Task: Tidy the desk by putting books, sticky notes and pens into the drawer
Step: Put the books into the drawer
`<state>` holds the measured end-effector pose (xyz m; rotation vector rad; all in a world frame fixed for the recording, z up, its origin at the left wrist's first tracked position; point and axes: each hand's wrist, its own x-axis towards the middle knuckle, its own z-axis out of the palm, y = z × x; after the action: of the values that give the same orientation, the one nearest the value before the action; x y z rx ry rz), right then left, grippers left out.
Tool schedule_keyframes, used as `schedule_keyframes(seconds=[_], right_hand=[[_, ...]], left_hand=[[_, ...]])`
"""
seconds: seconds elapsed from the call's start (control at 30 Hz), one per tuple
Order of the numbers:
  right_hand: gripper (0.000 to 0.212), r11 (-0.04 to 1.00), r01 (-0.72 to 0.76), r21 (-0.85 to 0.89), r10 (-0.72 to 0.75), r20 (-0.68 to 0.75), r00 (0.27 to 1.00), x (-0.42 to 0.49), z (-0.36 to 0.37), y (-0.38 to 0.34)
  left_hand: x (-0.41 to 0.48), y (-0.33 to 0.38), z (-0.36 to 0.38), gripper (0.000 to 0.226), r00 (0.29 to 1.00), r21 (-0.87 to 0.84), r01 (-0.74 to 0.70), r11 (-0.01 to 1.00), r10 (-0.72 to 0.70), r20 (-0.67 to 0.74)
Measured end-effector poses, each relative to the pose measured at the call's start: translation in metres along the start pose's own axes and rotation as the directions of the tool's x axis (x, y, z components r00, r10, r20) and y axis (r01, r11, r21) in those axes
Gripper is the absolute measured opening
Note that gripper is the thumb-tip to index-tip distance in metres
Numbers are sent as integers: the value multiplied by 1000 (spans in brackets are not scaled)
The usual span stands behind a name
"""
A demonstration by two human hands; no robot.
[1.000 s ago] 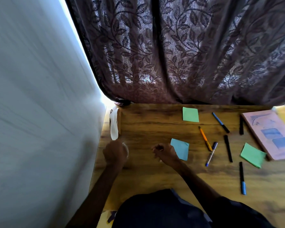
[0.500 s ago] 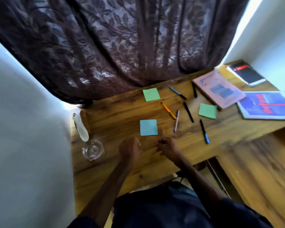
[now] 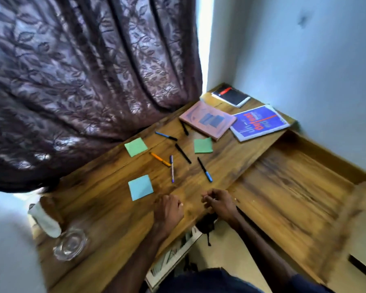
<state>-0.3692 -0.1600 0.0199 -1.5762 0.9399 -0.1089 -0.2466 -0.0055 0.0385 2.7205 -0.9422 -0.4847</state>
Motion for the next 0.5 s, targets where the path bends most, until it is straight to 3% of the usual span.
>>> schedule_keyframes(seconds=[0.23, 0.5], right_hand=[[10, 999, 43, 26, -39, -138, 990, -12, -84, -10], [13, 997, 79, -1, -78, -149, 986, -7, -161, 1]], left_hand=[[20, 93, 12, 22, 991, 26, -122, 992, 123, -49], [18, 161, 37, 24, 988, -14, -149, 989, 149, -45]])
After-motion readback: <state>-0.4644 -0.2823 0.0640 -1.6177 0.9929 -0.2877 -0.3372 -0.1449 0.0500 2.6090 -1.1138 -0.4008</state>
